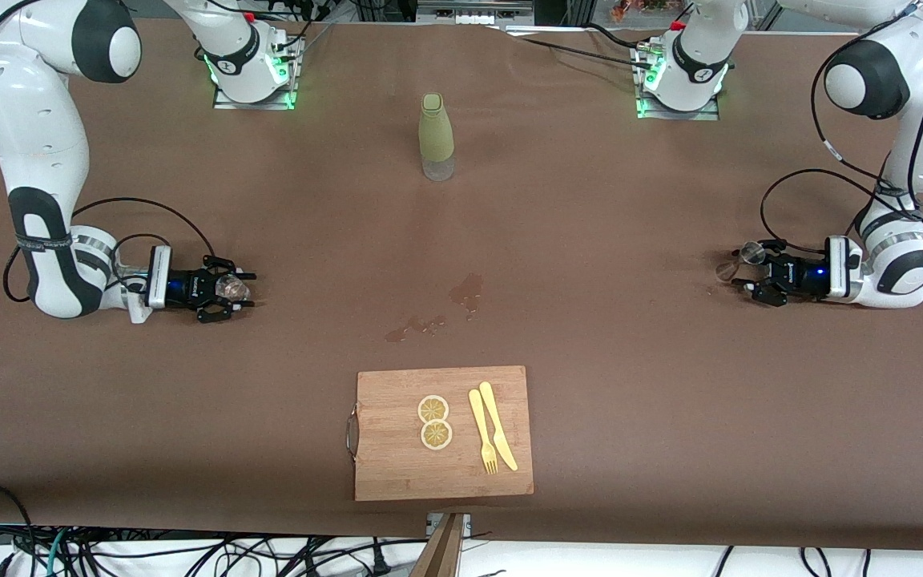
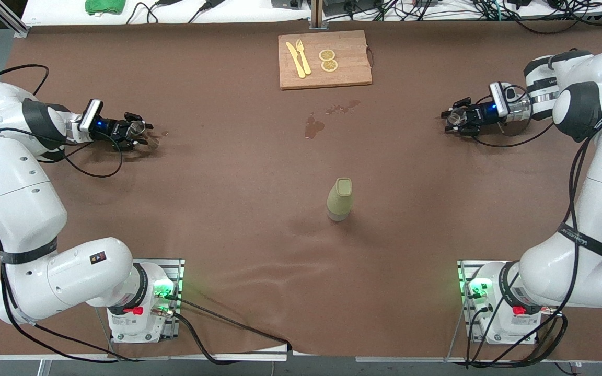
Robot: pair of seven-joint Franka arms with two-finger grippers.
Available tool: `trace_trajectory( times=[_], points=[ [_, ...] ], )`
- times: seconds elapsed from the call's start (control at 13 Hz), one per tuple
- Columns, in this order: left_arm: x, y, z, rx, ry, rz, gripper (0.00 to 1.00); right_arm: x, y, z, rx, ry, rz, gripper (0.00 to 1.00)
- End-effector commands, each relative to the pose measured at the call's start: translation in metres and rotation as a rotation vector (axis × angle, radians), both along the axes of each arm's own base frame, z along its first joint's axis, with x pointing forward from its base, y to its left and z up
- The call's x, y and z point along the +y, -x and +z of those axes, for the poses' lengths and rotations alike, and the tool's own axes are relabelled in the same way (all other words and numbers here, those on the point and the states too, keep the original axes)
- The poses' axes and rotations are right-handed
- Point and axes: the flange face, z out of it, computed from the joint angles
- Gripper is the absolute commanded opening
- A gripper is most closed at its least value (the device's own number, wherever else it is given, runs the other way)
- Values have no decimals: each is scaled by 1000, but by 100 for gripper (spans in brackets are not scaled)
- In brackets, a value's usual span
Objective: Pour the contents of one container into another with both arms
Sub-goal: 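Lift the glass cup with the right gripper while the left gripper lifts the jigger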
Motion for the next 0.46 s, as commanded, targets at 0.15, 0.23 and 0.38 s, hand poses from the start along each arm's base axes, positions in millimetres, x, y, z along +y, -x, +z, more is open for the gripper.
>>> trace_trajectory(
  times=[0.15, 0.23, 0.38],
  points=[
    [1, 6, -6, -40, -6, -17, 63, 0, -3, 3, 47, -62, -28, 14],
    [2, 8, -7, -33, -8, -25, 57, 0, -4, 4, 68, -66, -30, 12],
    [3, 9, -8, -34, -8, -23, 46, 2, -9, 10, 98, -73, -29, 8]
  ],
)
